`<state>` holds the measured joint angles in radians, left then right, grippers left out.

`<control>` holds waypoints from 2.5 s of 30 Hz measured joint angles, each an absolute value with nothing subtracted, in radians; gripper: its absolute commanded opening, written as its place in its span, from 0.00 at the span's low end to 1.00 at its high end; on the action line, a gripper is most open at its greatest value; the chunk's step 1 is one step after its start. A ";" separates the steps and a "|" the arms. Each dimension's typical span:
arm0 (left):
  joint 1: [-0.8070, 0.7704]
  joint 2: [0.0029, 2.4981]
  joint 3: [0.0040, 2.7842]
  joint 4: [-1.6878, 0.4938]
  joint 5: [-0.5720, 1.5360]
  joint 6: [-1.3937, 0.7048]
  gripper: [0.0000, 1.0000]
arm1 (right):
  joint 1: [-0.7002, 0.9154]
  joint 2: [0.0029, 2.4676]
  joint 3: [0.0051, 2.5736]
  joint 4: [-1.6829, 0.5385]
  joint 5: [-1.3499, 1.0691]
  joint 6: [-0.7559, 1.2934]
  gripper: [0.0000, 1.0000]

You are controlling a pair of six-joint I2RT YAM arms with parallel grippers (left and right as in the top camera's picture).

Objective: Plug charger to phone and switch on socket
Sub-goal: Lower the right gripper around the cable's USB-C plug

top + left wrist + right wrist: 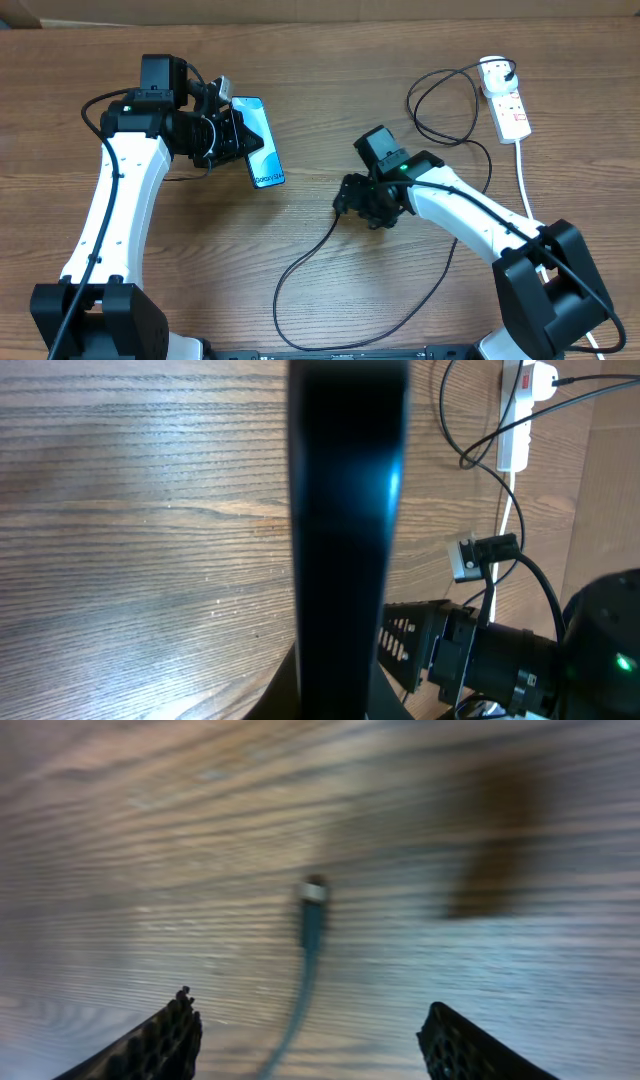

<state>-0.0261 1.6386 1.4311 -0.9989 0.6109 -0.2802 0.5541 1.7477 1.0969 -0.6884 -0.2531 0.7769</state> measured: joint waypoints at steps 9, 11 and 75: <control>-0.026 1.639 1.431 -1.002 0.611 -0.277 0.04 | 0.619 1.771 1.097 -0.672 -0.146 0.909 0.62; -0.026 1.639 1.431 -1.002 0.611 -0.277 0.04 | 0.620 1.788 1.097 -0.672 -0.138 0.920 0.59; -0.026 1.639 1.431 -1.002 0.611 -0.276 0.04 | 0.651 1.817 0.989 -0.469 -0.161 1.020 0.04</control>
